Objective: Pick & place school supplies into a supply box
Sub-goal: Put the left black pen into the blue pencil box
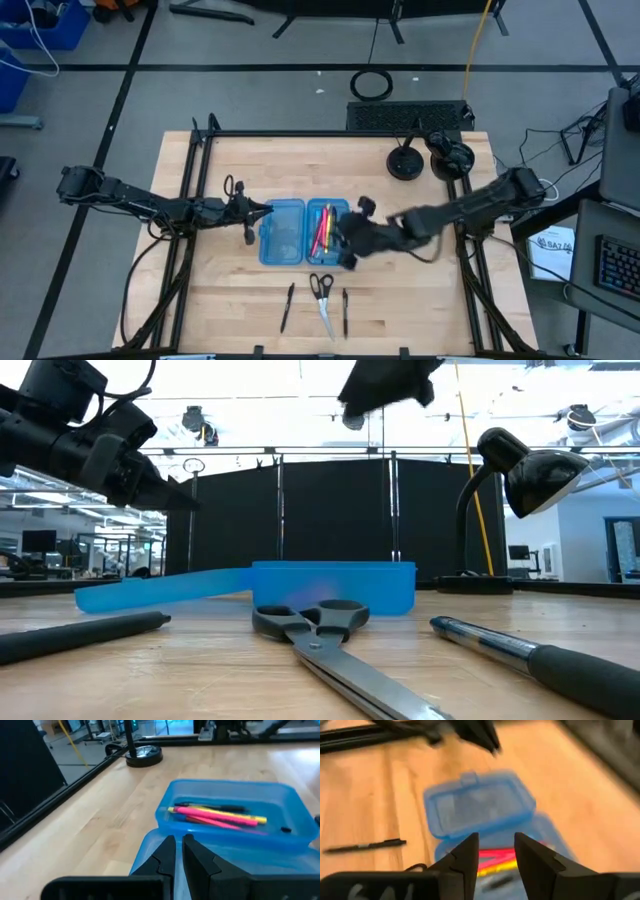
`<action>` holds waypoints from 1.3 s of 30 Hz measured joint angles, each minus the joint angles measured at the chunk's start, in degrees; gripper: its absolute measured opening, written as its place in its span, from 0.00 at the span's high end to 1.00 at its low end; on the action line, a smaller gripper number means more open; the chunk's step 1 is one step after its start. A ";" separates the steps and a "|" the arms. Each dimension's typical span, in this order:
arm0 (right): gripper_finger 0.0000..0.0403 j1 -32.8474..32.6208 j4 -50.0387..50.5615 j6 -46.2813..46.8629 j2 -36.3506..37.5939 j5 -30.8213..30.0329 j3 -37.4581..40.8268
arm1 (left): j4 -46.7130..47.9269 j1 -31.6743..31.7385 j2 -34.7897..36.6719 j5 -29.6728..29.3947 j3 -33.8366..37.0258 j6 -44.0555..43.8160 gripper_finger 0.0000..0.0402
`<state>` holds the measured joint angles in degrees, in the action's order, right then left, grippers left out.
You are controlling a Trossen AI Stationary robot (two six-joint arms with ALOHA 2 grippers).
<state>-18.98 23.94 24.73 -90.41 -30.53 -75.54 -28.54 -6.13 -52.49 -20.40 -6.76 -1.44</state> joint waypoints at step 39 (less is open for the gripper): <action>1.00 2.03 -42.53 -34.37 61.94 9.84 64.04 | -5.32 -3.61 0.17 -1.04 -3.70 -15.32 0.92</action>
<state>-16.95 -18.59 -9.64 -28.47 -20.69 -11.50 -33.86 -9.74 -52.31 -21.45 -10.47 -16.76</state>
